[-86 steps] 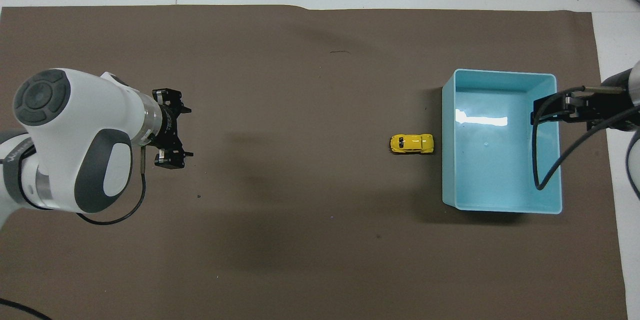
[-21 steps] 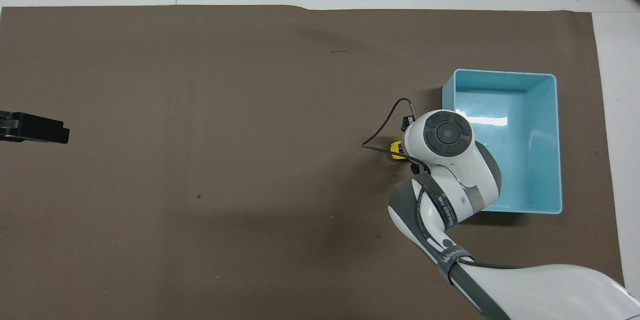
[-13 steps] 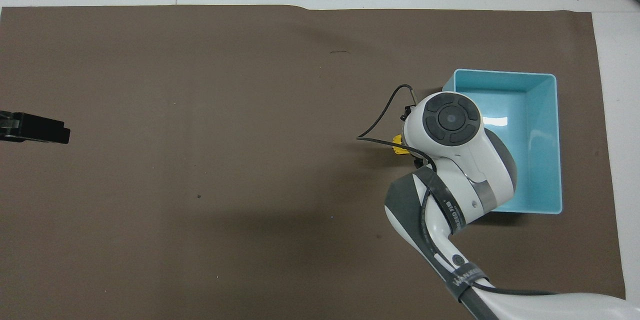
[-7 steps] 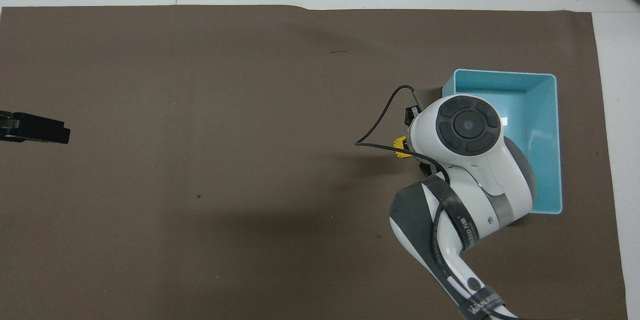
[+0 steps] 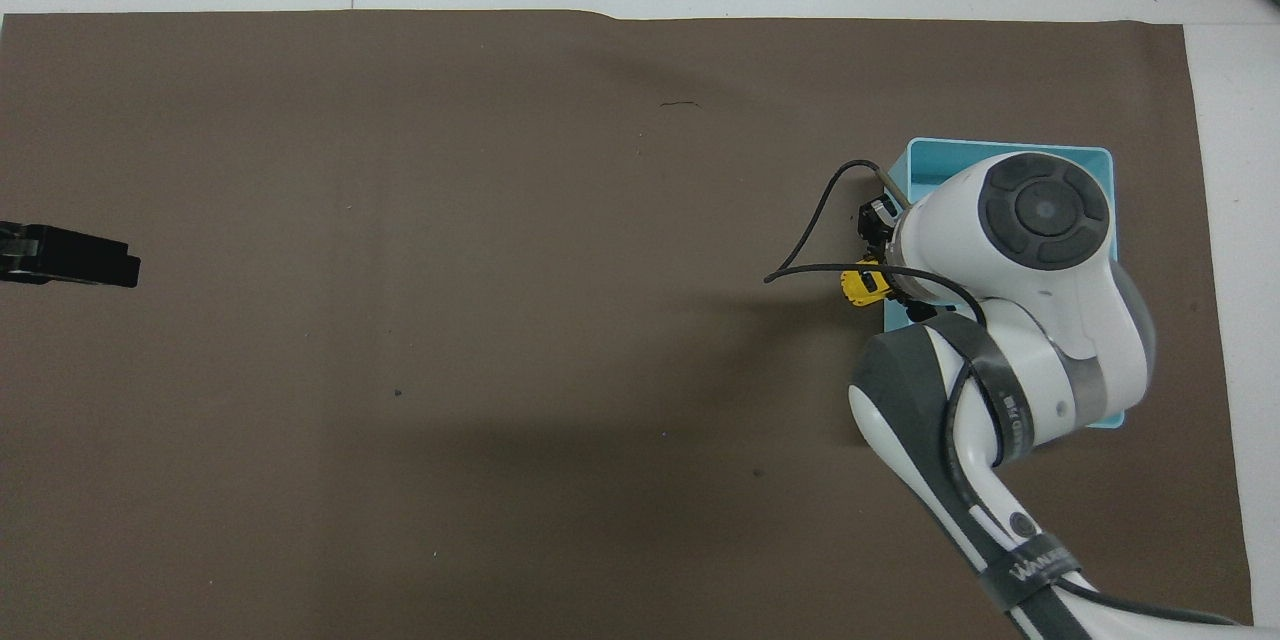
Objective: Wind up and store yellow beetle car
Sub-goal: 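Grasp the yellow car with the right gripper and lift it, then lower the car into the blue bin with the right gripper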
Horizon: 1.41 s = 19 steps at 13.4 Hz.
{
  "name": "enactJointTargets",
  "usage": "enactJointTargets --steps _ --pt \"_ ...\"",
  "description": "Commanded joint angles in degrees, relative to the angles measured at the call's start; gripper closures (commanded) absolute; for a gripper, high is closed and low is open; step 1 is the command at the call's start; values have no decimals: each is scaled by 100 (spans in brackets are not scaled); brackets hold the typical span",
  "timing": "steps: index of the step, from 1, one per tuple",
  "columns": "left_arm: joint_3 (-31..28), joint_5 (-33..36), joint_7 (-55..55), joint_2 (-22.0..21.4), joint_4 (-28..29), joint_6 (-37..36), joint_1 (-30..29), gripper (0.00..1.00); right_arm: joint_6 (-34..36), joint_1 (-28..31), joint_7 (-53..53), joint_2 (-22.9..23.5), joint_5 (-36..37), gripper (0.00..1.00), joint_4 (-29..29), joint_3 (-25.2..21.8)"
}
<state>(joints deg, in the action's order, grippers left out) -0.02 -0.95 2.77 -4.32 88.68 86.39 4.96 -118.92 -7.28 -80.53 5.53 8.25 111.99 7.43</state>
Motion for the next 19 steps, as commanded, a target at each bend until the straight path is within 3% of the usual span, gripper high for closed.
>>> enactJointTargets --steps 1,5,9,13,17,19 --pt "63 16 22 -60 9 -52 -92 0 62 358 947 -105 -280 100 59 39" --pt "63 16 22 -60 9 -60 -92 0 71 850 2187 -123 -568 100 129 39" --pt "63 16 22 -60 9 -52 -92 0 62 1562 4576 -219 -956 100 366 39" --pt "63 16 30 -60 9 -52 -92 0 -113 1748 6431 -351 -948 100 630 21" --pt "63 16 30 -60 9 -52 -92 0 -1122 1739 6752 -746 -931 100 1489 21" --pt "63 16 30 -60 9 -52 -92 0 -1518 1853 7048 -712 -948 100 1763 21"
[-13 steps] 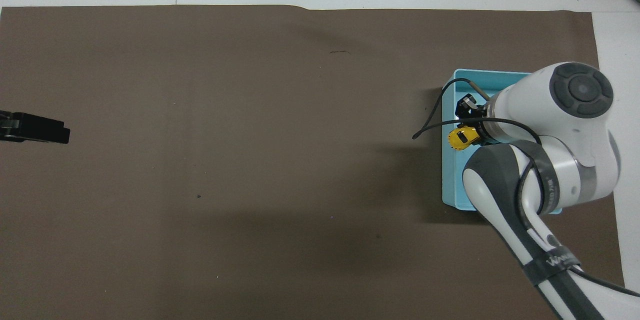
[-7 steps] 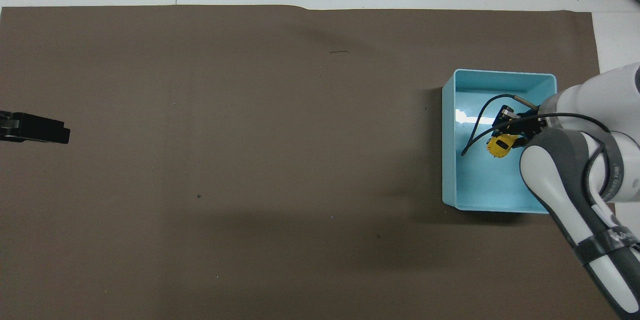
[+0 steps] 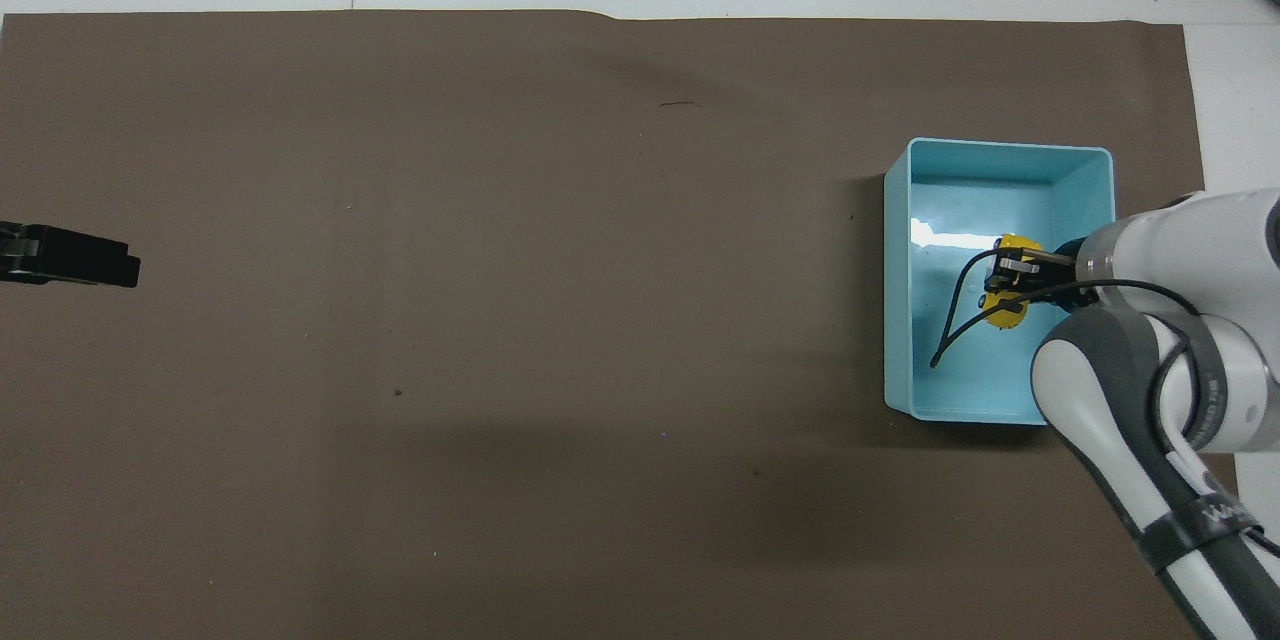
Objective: Wind up and store yellow beetle car
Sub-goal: 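Lower the car into the blue bin with the right gripper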
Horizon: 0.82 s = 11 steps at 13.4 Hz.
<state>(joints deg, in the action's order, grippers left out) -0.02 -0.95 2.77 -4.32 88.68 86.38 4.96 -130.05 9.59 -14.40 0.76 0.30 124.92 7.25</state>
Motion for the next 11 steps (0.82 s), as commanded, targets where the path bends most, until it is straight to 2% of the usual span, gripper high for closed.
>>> enactJointTargets --steps 1,6,11 --pt "63 16 22 -60 9 -51 -92 0 -442 183 516 -208 -162 100 559 49" --pt "63 16 30 -60 9 -51 -92 0 -1118 201 824 -68 -301 100 1183 49" --pt "63 16 30 -60 9 -51 -92 0 -1382 192 1692 91 -320 100 1254 40"
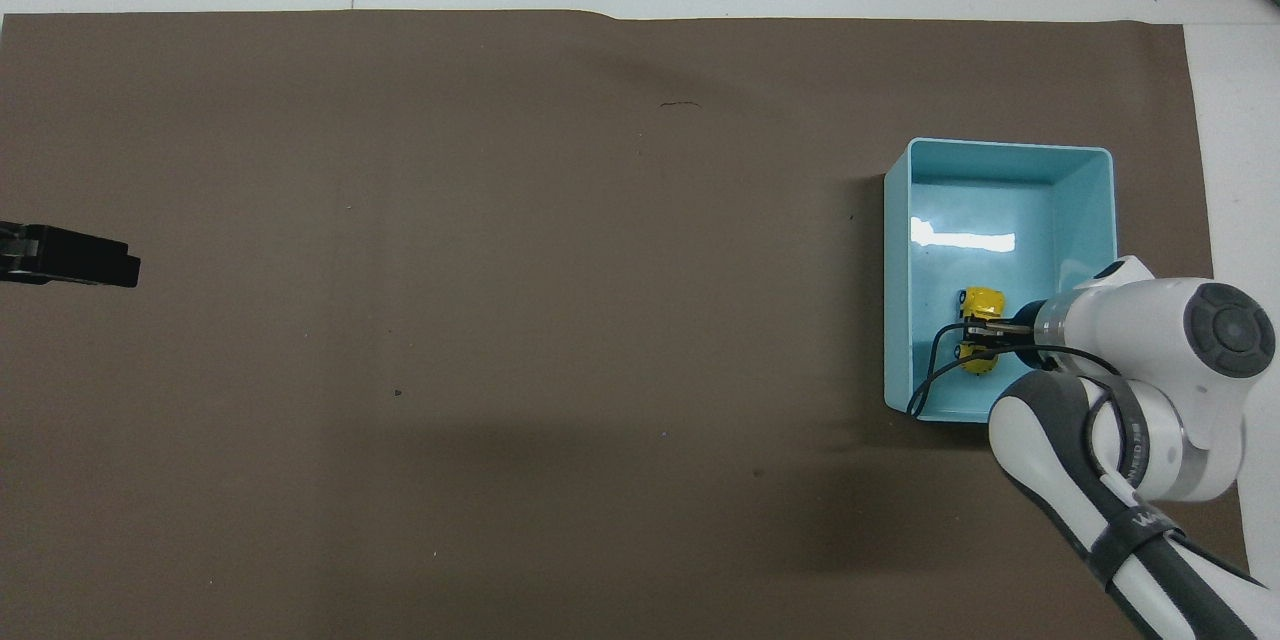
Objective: Wind up and store yellow beetle car
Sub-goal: 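Lower the car into the blue bin with the right gripper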
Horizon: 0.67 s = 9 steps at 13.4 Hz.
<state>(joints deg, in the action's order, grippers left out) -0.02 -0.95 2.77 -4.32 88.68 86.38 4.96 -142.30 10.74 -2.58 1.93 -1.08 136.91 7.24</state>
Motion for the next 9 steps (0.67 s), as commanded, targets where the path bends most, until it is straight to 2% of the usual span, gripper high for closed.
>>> enactJointTargets --steps 1,3,4,5,9 --pt "63 16 30 -60 9 -51 -92 0 -166 86 609 -26 -182 100 55 41" --pt "63 16 30 -60 9 -51 -92 0 -114 77 680 -17 -182 100 46 50" --pt "63 16 30 -60 9 -51 -92 0 -122 25 680 -8 -182 53 20 41" --pt "63 16 22 -60 9 -51 -92 0 -131 -19 706 27 -173 1 -23 41" --pt "63 16 30 -60 9 -60 -92 0 148 -37 865 -69 -155 0 -357 50"
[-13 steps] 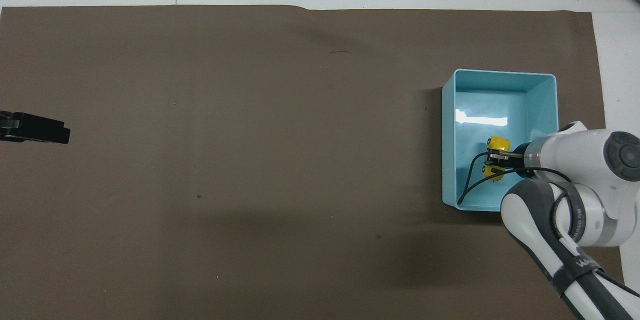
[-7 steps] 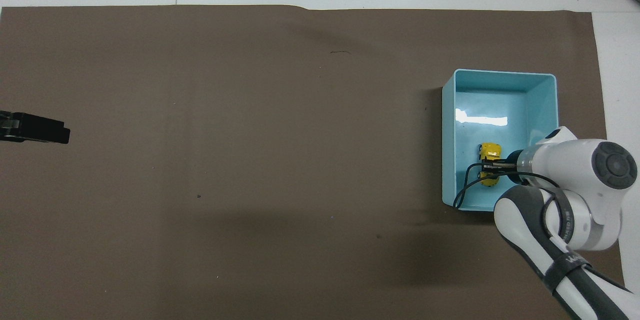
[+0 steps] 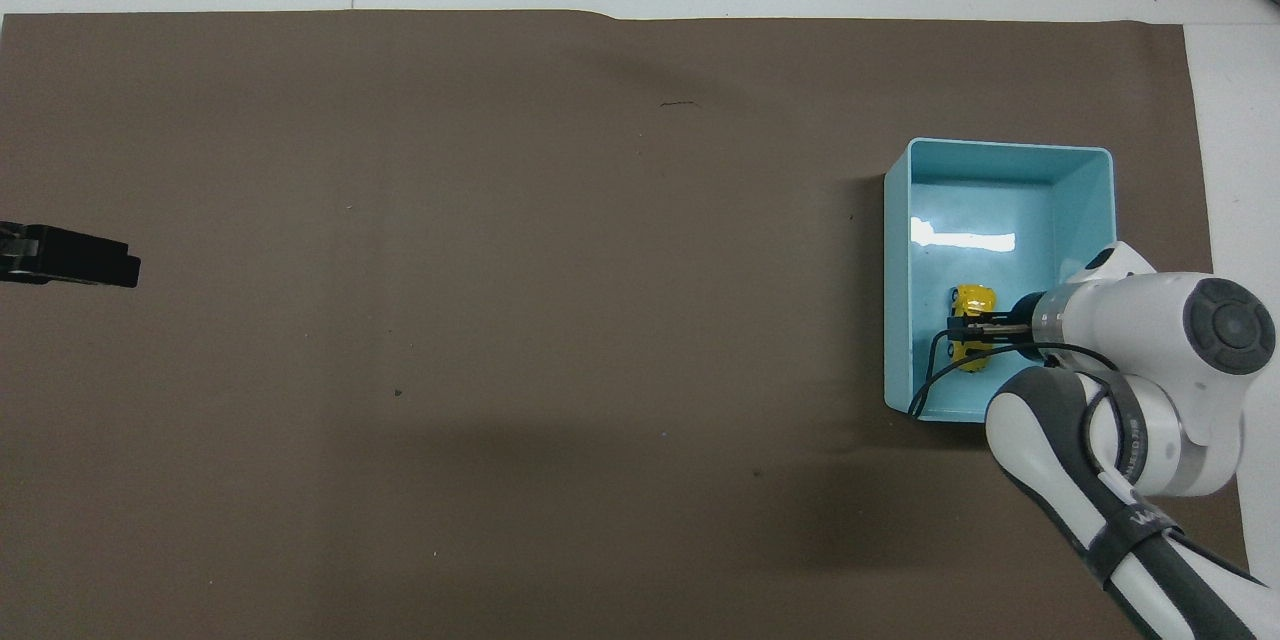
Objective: Wind up and store yellow beetle car
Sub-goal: 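Open the right gripper and raise it off the car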
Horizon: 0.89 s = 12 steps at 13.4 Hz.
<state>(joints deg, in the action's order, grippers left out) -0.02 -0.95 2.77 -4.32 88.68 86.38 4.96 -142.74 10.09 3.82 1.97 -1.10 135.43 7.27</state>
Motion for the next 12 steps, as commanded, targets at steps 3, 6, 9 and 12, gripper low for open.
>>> enactJointTargets --steps 3,6,9,12 --pt "63 16 22 -60 9 -51 -92 0 1061 37 190 22 -66 0 -1050 37" --pt "63 16 30 -60 9 -51 -92 0 1993 37 33 58 -30 0 -1842 29" --pt "63 16 30 -60 9 -51 -92 0 2758 19 -845 225 382 0 -2589 72" --pt "63 16 30 -60 9 -60 -92 0 3417 -51 -1006 199 278 0 -3003 73"
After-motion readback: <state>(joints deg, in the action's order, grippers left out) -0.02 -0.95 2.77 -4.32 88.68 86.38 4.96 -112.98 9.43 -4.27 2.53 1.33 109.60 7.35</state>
